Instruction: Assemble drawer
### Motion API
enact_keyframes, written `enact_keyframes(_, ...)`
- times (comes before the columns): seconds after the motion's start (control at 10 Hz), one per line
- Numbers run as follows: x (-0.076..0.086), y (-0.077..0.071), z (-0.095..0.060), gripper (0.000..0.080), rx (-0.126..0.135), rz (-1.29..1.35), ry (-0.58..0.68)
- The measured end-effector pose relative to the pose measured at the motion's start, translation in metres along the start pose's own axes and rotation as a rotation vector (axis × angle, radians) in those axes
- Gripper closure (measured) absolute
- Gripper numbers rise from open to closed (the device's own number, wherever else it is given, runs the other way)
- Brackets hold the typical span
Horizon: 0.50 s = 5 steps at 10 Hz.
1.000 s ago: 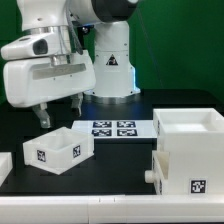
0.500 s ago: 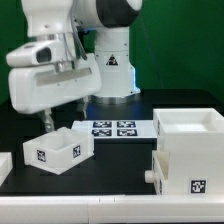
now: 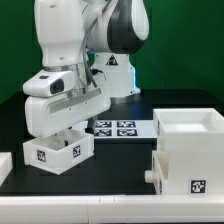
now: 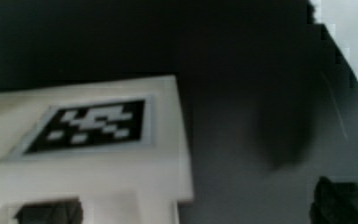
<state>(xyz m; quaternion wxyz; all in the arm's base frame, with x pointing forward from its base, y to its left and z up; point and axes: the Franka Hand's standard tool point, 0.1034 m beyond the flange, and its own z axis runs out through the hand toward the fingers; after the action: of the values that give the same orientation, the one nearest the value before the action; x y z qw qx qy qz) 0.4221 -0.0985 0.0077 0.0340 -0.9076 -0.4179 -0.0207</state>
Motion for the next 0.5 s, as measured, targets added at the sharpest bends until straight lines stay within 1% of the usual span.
enact_keyframes(0.1,-0.0032,0.0038,-0.0028,0.0150,-0.007,0.000,-0.002)
enact_keyframes(0.2,-0.0034,0.0033,-0.0019,0.0150,-0.006,0.003,-0.004)
enact_keyframes(0.3,-0.0039,0.0032,-0.0015,0.0274,-0.005,0.006,-0.005)
enact_keyframes(0.4,-0.0041,0.0033,-0.0015,0.0274,-0.005,0.008,-0.005)
enact_keyframes(0.5,-0.0045,0.0033,-0.0013,0.0416,-0.005,0.009,-0.005)
